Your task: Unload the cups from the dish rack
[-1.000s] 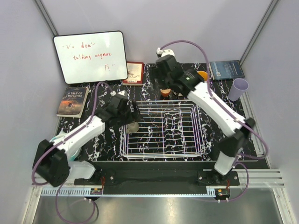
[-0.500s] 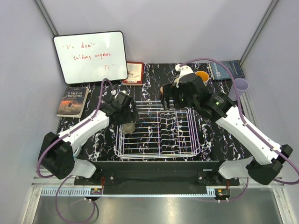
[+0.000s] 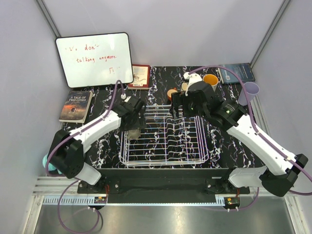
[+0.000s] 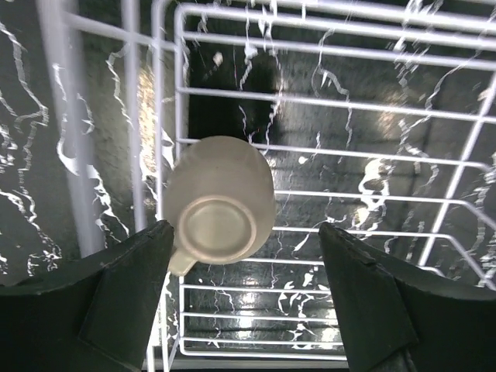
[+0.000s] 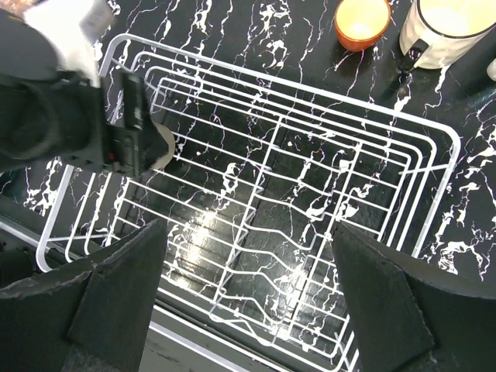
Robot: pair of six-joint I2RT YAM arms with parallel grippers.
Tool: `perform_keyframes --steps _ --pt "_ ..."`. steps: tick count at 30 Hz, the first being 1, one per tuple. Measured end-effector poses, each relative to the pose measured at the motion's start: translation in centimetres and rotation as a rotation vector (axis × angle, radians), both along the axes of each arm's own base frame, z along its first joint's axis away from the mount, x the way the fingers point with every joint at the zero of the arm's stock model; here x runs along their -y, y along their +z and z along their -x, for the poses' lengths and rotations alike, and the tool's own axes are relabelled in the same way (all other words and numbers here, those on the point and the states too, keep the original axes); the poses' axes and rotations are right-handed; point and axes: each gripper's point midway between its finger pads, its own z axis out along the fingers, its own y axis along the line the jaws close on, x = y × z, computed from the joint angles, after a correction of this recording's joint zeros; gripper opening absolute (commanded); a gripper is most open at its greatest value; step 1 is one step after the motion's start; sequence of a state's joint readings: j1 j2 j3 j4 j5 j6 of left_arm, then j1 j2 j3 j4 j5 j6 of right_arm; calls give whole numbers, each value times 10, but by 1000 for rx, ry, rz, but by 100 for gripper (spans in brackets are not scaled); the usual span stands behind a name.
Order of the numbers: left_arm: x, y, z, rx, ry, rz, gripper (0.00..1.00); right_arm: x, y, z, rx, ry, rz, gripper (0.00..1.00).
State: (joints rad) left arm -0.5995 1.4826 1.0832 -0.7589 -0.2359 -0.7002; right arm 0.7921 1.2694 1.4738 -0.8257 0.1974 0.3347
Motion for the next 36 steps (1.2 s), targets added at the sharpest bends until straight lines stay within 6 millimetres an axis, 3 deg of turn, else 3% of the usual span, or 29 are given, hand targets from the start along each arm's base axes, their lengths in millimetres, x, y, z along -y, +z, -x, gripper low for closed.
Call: perform_keyframes --steps 8,13,20,21,24,31,36 --pt "6 -24 11 -74 -38 -63 77 9 -8 8 0 -1 5 94" --pt "7 -33 15 -102 -49 -90 64 12 -11 11 -1 -1 6 94" --pt "14 -34 19 -95 -73 -102 29 16 -15 14 -2 -3 8 94" --pt "15 -34 19 -94 -76 -102 18 16 -15 14 -2 -3 9 94" --pt "17 -34 20 -92 -85 -104 0 17 -15 14 1 -6 12 94" --pt "29 -23 21 -68 -117 -85 0 19 -12 14 14 -8 16 94" --pt "49 13 13 26 -155 33 0 21 -11 14 21 -10 19 95"
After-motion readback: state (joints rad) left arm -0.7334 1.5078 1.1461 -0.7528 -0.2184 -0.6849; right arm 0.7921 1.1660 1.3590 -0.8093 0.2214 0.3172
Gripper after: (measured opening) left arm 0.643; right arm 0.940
